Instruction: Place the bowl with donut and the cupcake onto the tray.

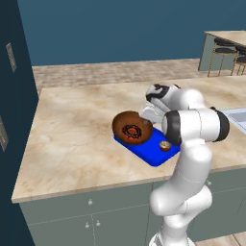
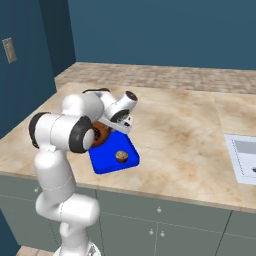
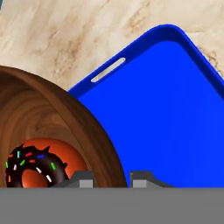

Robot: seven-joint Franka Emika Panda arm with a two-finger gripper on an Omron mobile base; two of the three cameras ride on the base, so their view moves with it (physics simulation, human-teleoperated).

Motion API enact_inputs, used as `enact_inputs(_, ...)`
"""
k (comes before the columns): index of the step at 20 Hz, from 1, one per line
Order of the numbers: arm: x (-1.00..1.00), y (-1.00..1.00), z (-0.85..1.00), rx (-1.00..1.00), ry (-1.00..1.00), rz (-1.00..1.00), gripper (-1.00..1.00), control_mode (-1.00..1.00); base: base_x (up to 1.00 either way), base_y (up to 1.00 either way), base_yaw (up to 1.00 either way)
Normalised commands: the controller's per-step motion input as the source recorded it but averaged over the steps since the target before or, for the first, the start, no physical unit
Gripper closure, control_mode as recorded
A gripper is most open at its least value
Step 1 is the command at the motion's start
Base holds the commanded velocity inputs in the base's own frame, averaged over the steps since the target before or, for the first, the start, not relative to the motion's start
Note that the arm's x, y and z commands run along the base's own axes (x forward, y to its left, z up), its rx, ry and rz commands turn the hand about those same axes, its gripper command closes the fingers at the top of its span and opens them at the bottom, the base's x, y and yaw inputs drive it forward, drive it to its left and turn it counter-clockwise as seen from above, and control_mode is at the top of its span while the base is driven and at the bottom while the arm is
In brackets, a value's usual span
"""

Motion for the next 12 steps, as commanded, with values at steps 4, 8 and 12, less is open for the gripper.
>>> enact_inputs(4, 0.26, -0.50, 0.00, 0.14, 0.02, 0.00, 1.00, -1.00, 0.00, 0.00, 0.00)
enact_inputs(8, 0.19, -0.12, 0.00, 0.10, 0.01, 0.00, 1.00, -1.00, 0.00, 0.00, 0.00)
enact_inputs(12, 0.15, 0.00, 0.00, 0.01, 0.04, 0.00, 1.00, -1.00, 0.00, 0.00, 0.00)
